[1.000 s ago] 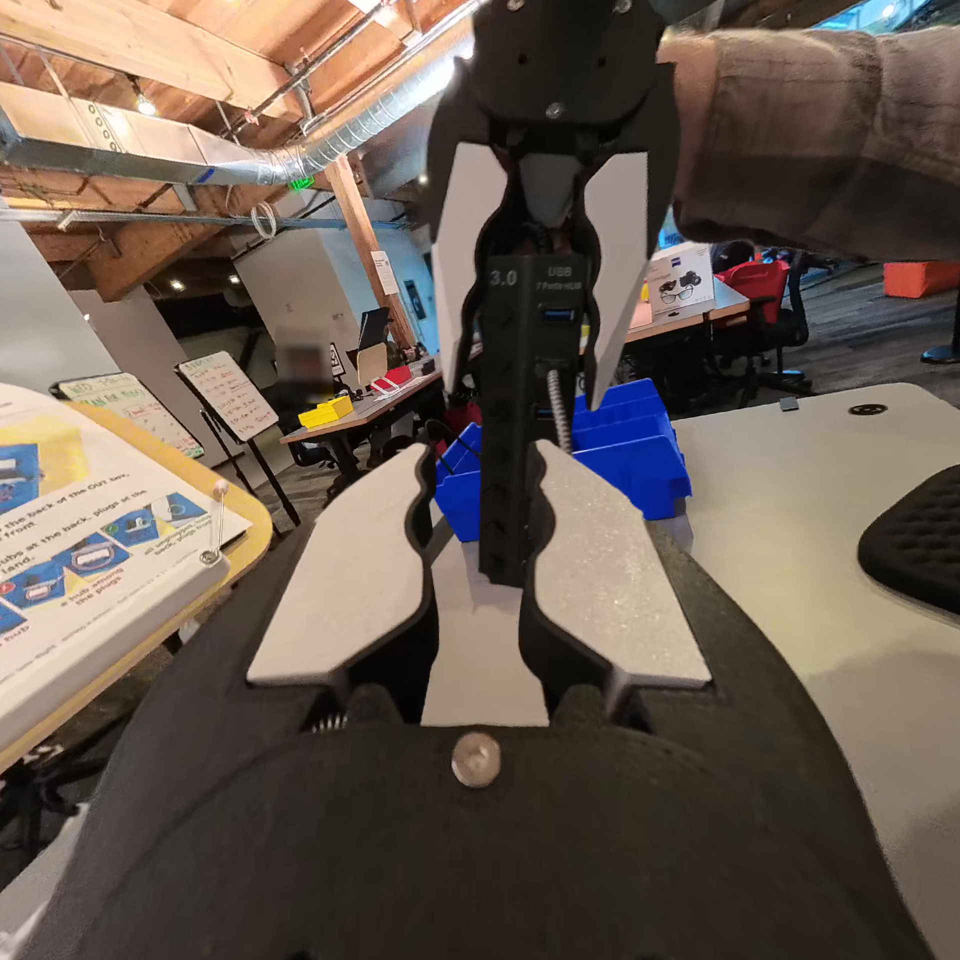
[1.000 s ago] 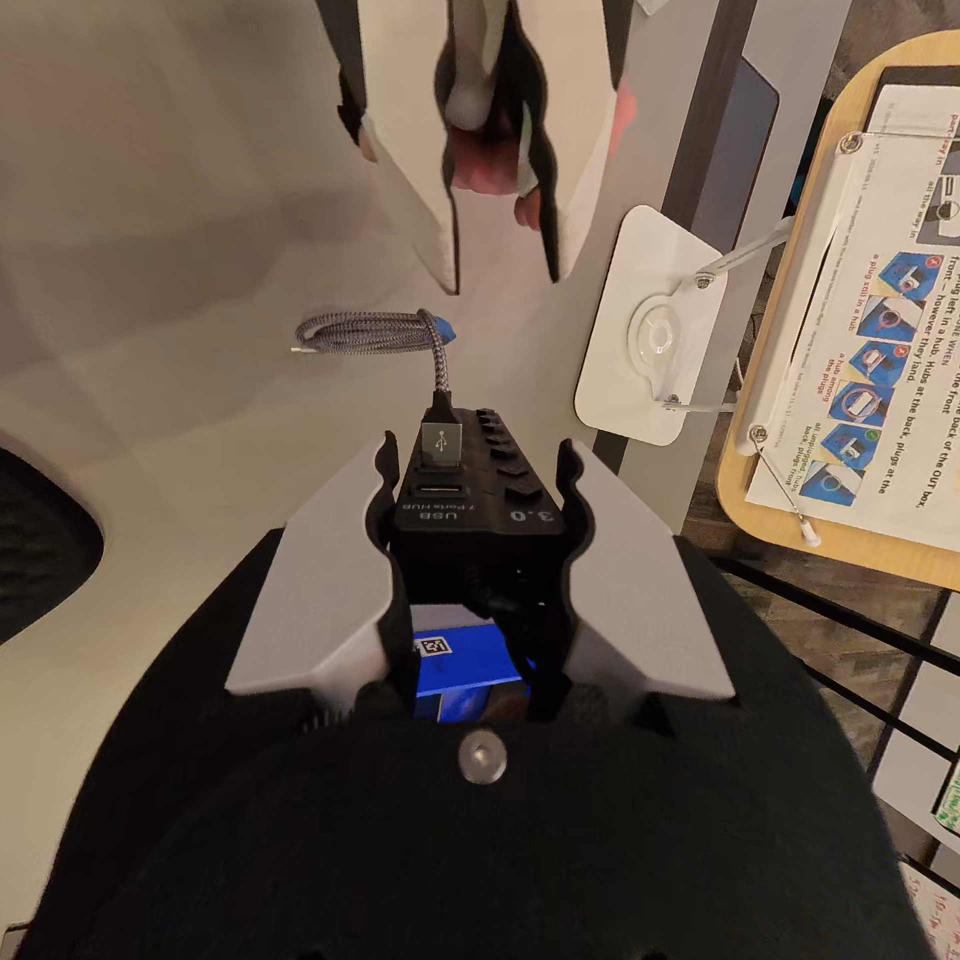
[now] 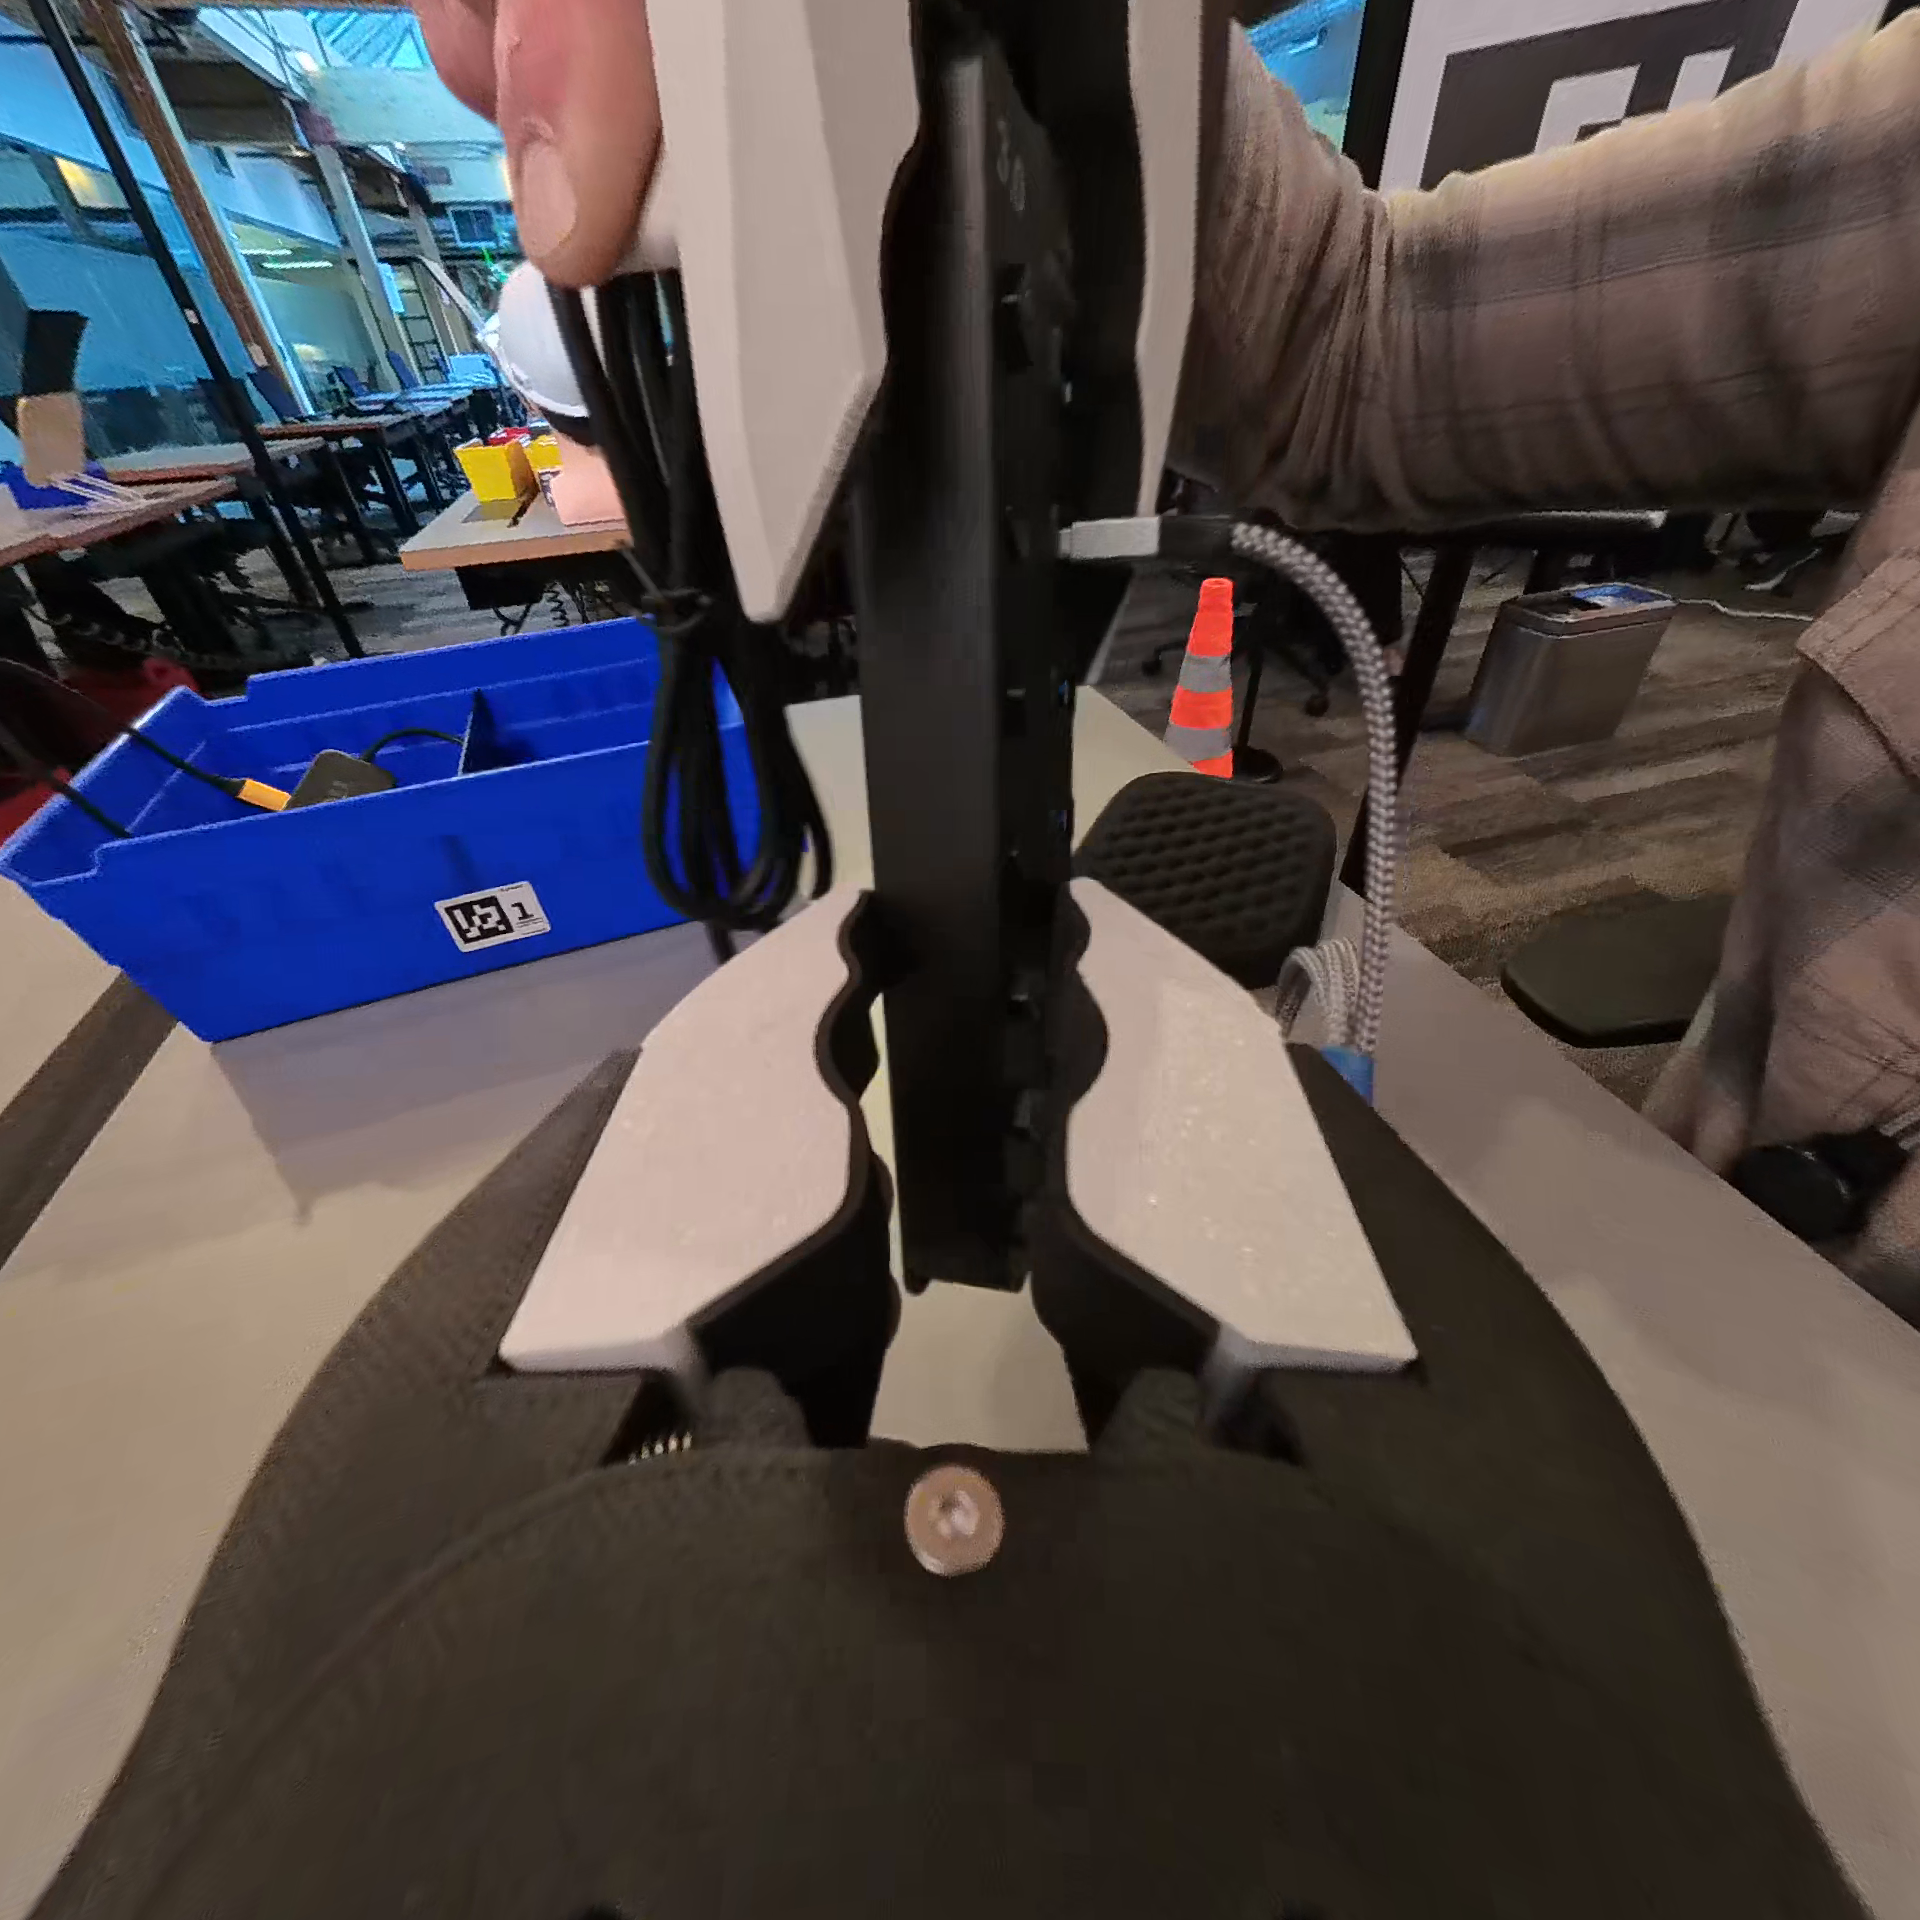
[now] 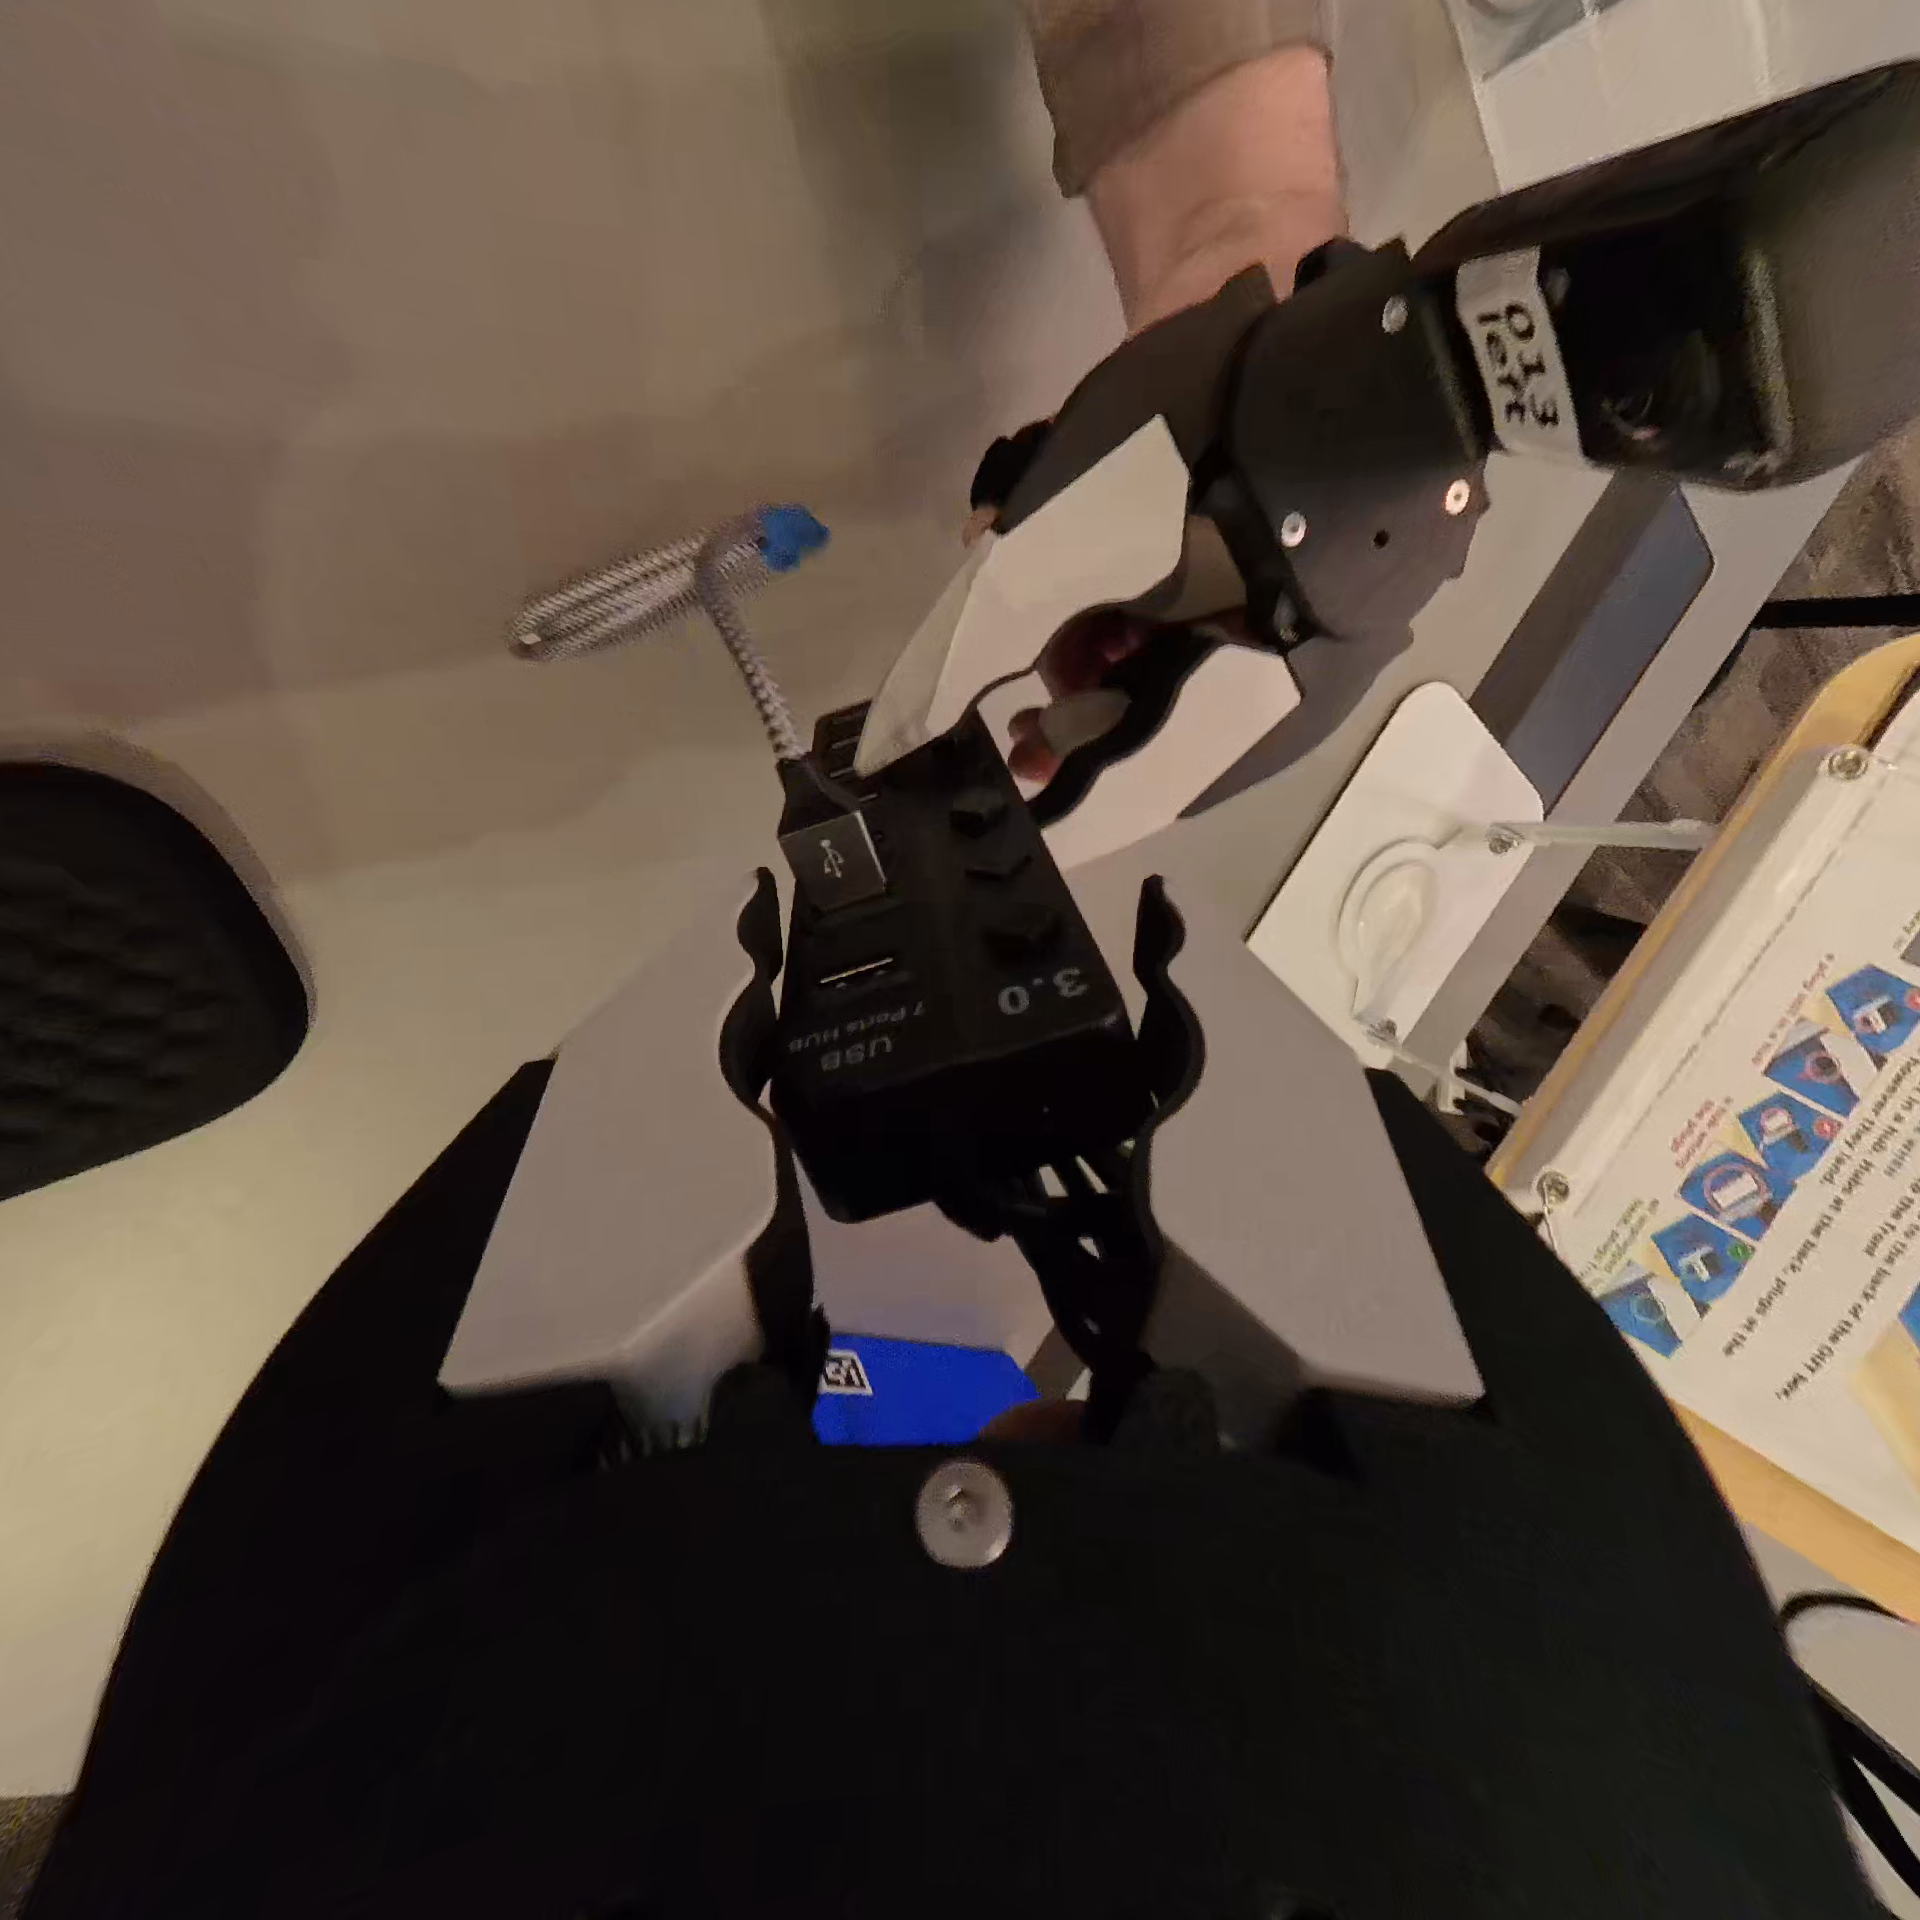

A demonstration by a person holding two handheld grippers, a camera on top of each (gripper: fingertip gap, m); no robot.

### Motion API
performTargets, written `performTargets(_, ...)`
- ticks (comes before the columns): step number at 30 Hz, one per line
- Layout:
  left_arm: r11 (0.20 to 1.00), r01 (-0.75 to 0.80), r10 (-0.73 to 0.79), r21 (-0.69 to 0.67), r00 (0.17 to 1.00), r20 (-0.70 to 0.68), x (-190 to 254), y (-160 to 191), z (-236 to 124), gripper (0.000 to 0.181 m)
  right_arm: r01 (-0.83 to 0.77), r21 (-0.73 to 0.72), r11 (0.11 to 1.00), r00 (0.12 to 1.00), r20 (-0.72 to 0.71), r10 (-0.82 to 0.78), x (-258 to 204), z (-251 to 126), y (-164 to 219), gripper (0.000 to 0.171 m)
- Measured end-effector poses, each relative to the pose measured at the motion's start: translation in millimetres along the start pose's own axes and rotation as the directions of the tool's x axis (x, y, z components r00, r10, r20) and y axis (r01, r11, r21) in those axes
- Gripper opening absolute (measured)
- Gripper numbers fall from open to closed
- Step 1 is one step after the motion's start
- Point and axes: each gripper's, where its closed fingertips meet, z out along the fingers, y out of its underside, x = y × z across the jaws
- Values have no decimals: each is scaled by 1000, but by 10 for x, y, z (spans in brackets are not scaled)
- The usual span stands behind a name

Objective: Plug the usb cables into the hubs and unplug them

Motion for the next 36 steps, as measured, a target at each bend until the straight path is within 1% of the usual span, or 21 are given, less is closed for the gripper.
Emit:
performTargets(3,1000,-2,2,3,1000,0,9,17,22,28,28,-46,999,999,-19,-29,-29,9,64,68)
performTargets(7,1000,-8,8,9,1000,24,-30,27,17,27,76,-142,987,995,-59,-85,-18,23,188,68)
performTargets(11,999,-11,9,32,999,45,-63,4,-8,26,81,-175,981,991,-86,-98,18,27,272,70)
performTargets(15,998,-11,7,65,997,72,-113,-41,-47,25,77,-196,978,984,-143,-106,110,7,339,73)
performTargets(24,995,-73,62,68,986,153,-183,-146,-102,24,102,-280,955,958,-229,-170,169,-1,492,74)
performTargets(30,993,-118,114,8,973,199,-216,-151,-96,23,72,-314,947,945,-282,-166,148,55,630,79)
performTargets(32,991,-133,135,-26,969,205,-214,-143,-85,23,60,-317,946,947,-283,-154,88,107,679,76)
performTargets(35,982,-159,179,-105,959,220,-223,-76,-45,24,19,-284,959,961,-259,-96,-49,220,723,71)
performTargets(36,977,-163,190,-136,956,223,-228,-36,-24,24,11,-267,964,967,-243,-79,-107,265,727,62)
